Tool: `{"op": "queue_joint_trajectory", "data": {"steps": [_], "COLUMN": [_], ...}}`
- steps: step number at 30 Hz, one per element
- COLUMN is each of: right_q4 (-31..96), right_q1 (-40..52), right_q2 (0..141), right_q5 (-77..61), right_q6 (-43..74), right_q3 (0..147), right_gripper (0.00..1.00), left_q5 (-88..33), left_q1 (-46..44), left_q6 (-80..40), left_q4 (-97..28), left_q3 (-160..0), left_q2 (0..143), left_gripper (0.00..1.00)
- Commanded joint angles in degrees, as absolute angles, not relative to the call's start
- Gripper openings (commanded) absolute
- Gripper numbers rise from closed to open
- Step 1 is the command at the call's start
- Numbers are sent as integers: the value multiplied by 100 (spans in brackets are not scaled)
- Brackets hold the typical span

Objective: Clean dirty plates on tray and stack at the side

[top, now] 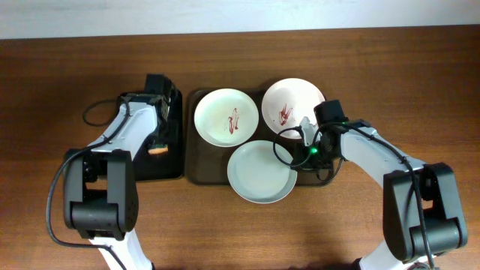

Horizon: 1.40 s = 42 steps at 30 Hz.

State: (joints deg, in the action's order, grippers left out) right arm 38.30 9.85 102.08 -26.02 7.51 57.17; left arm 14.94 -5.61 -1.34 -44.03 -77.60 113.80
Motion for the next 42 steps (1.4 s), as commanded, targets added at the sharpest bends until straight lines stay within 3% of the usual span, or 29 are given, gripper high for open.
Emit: {"op": "queue_joint_trajectory", "data": {"steps": [1,5,11,16,17,18,19,25,28,29,36,42], "right_q4": [3833,3830,3833,3859,3879,3896,3900,3835,3828,3835,4226,4816], "right_q1": [1017,1017,1017,1017,1017,1017,1017,1017,1017,1017,1017,1020], "right_q2": [10206,10206,10206,10206,10206,10206,10206,10206,10193,10178,9531,8895], "right_q5": [-2635,-2635,-2635,-2635,-2635,-2635,-2635,-2635,-2635,-2633,-2014,-1105], "right_q6": [760,760,760,757,757,757,757,757,620,561,464,322], "right_q3": [5800,5800,5800,5800,5800,5800,5800,5800,5806,5822,6121,6541], "right_gripper": [4,4,4,4,4,4,4,4,4,4,4,4], "left_q5": [1673,1612,1415,1260,1212,1175,1175,1179,1170,1170,565,69], "left_q1": [-545,-545,-545,-545,-545,-545,-545,-545,-545,-545,-545,-545], "left_q6": [-143,-145,-150,-145,-145,-143,-145,-145,-148,-148,-965,-963], "left_q4": [-4115,-3916,-3813,-3658,-3586,-3531,-3514,-3629,-3868,-3992,-5485,-5555], "left_q3": [-7922,-7920,-7889,-7889,-7889,-7891,-7909,-8079,-8090,-8090,-8090,-8088], "left_q2": [11290,11299,11520,11668,11668,11666,11664,11439,11179,11120,10947,10857], "left_gripper": [80,86,84,39,27,2,0,0,71,76,76,79]}}
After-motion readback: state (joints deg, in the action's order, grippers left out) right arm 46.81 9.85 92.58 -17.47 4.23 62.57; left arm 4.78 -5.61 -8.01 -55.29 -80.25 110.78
